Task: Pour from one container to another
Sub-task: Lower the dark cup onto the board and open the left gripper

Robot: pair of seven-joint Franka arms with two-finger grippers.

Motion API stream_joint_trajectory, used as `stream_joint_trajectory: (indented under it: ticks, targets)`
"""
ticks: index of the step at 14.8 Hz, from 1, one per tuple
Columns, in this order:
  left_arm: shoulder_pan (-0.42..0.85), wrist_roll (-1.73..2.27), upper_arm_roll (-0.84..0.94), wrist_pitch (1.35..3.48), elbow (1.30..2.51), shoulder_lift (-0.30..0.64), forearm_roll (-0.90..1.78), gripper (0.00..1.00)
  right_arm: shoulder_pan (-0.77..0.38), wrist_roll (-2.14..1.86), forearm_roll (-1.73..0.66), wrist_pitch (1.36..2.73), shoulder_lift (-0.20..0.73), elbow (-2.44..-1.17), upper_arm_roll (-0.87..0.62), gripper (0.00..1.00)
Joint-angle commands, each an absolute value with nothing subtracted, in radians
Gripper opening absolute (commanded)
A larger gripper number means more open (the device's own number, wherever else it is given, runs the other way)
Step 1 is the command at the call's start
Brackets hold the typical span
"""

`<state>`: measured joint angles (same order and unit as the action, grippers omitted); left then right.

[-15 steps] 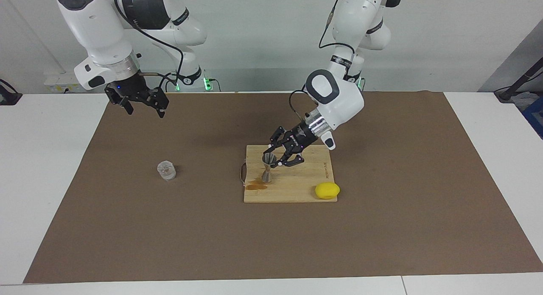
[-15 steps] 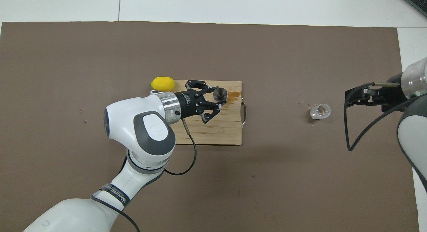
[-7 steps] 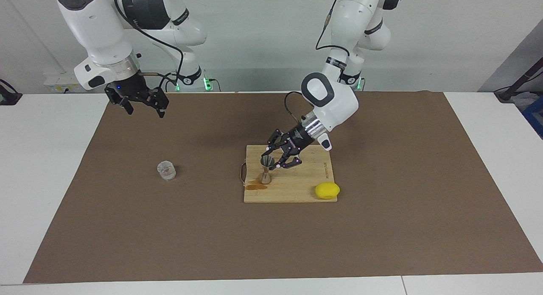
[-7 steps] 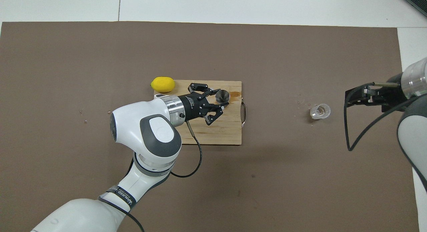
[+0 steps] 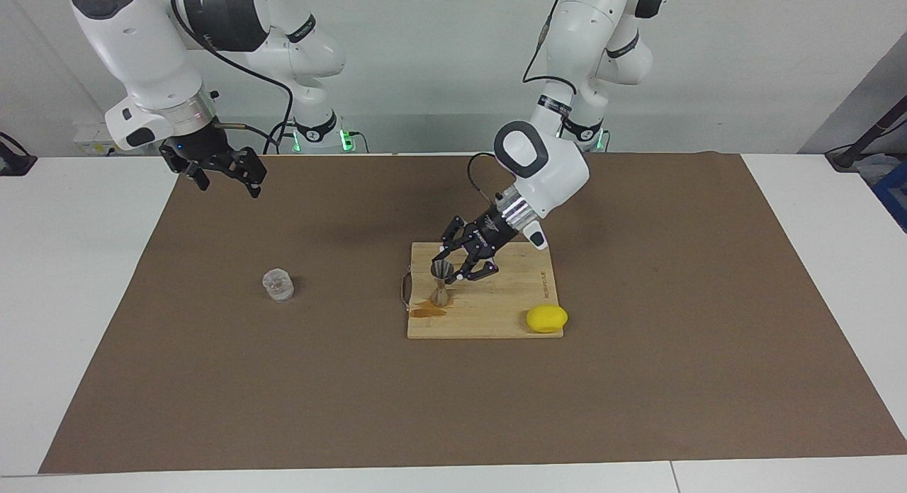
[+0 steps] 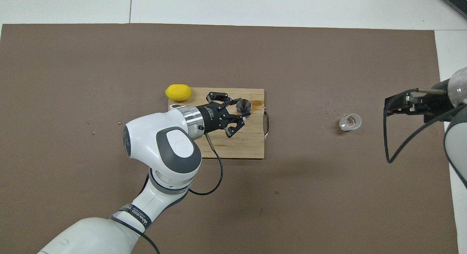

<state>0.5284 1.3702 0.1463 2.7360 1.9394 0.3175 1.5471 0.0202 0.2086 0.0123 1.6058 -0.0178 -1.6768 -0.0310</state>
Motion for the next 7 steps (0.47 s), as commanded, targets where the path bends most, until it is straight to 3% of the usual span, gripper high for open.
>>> stream_joint_trajectory:
  ticks: [1, 3, 5, 7]
  targets:
    - [0.554, 1.356, 0.132, 2.764, 1.931, 0.331, 1.575, 0.2, 0.044, 0.183, -0.012, 1.594, -0.038, -1.697, -0.037, 1.0]
    - [0.554, 1.356, 0.132, 2.764, 1.928, 0.33, 1.575, 0.39, 0.058, 0.193, -0.012, 1.617, -0.037, -1.7, -0.038, 0.99]
    - [0.564, 1.361, 0.132, 2.786, 1.927, 0.327, 1.574, 1.0, 0.058, 0.201, -0.012, 1.644, -0.028, -1.707, -0.037, 1.0]
    - [0.577, 1.368, 0.132, 2.787, 1.93, 0.304, 1.574, 1.0, 0.067, 0.233, -0.012, 1.684, -0.02, -1.712, -0.035, 1.0]
